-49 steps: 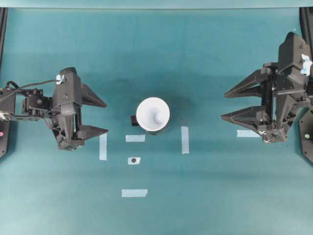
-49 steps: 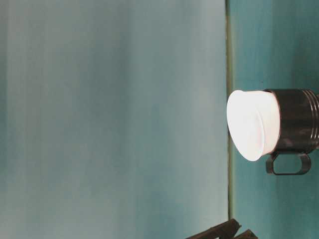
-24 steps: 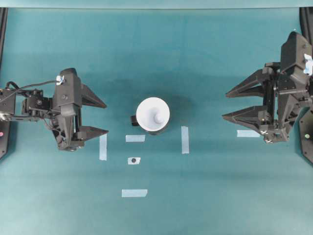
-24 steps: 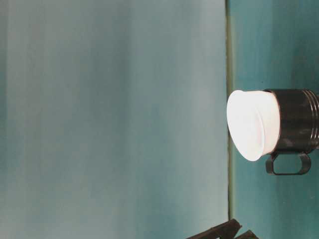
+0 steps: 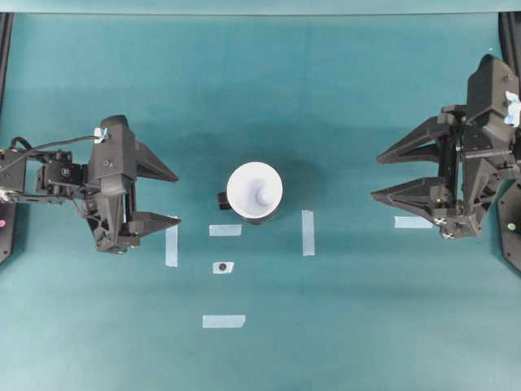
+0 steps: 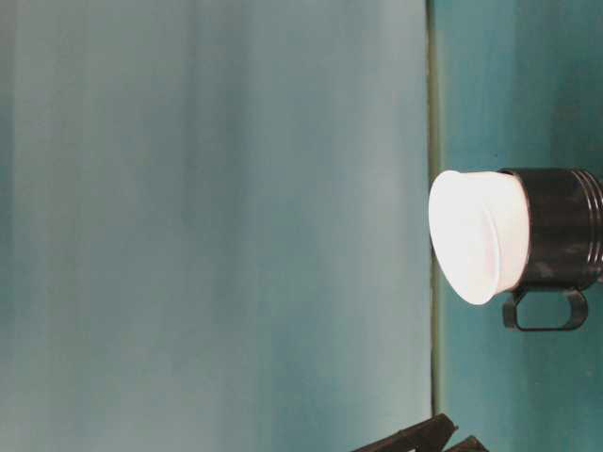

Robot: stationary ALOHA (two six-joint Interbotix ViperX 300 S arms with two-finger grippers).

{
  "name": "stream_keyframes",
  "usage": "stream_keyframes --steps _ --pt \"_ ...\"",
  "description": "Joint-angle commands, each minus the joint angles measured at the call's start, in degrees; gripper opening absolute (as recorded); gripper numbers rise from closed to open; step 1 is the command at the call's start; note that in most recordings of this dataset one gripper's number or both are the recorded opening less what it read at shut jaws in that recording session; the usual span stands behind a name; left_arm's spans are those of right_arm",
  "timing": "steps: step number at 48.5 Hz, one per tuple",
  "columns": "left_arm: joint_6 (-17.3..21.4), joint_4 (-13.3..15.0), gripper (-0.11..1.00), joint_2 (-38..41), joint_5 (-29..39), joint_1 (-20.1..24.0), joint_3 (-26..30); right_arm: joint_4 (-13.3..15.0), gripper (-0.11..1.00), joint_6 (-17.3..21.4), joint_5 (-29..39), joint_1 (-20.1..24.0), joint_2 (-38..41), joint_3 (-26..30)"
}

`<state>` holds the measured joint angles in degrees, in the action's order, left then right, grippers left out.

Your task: Holding the cup holder with the left arm, the right arm places the cup into the cup holder.

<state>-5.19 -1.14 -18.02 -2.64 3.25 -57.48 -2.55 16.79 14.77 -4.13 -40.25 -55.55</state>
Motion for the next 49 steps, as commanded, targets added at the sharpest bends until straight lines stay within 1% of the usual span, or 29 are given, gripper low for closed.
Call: stream_keyframes --steps 1,49 --pt "0.1 -0.1 0.92 -0.4 -0.4 -0.1 1.3 0.1 0.78 -0.4 -0.3 0.0 -0.5 0.5" --pt "0.0 -0.1 0.92 -0.4 -0.5 -0.2 1.3 0.1 0.78 -0.3 -0.3 -0.1 -0.5 -0.1"
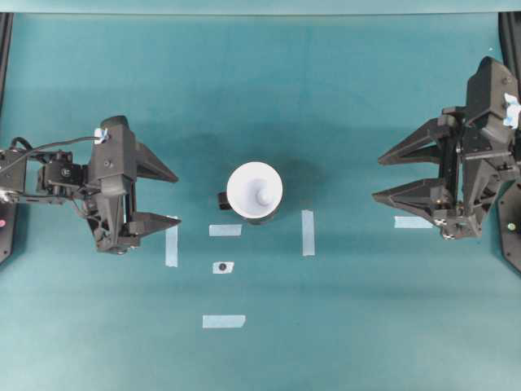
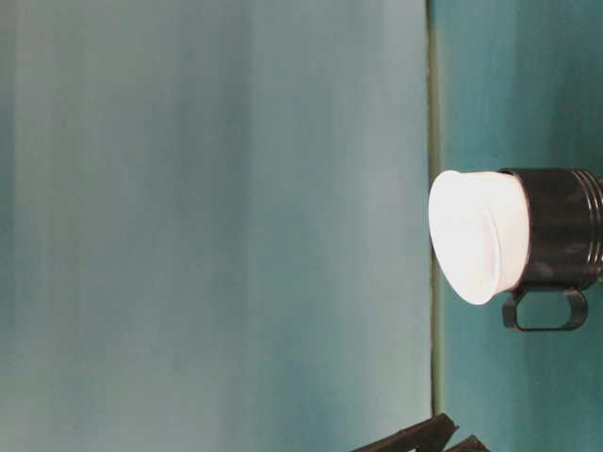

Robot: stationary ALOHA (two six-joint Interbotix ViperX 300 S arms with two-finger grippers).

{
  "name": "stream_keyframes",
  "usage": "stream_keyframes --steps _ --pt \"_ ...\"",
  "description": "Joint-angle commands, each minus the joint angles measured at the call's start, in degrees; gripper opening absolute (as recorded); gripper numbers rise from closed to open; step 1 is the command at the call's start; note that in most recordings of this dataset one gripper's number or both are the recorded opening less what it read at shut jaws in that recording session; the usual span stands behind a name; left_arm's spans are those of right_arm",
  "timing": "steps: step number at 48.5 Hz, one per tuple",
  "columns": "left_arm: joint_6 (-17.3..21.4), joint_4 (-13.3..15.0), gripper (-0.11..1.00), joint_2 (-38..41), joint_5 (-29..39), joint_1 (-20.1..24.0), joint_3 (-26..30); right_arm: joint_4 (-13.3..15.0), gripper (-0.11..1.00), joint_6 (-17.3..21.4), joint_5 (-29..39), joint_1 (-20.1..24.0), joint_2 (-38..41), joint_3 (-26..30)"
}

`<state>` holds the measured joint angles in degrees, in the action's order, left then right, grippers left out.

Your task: Holding the cup holder with the left arm, the right arm places the cup into the cup holder.

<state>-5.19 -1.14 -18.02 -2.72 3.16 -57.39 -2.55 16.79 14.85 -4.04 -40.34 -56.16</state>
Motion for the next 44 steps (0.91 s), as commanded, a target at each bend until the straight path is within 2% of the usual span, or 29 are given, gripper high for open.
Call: stream_keyframes --steps 1,44 --pt "0.0 -0.1 0.92 -0.4 -0.4 -0.2 1.2 0.1 0.78 -0.3 -0.4 -0.2 -0.4 0.5" --pt "-0.5 -0.1 0.92 -0.4 -0.4 -1.1 1.4 0.1 0.78 -0.1 -0.4 -0.1 -0.4 -0.1"
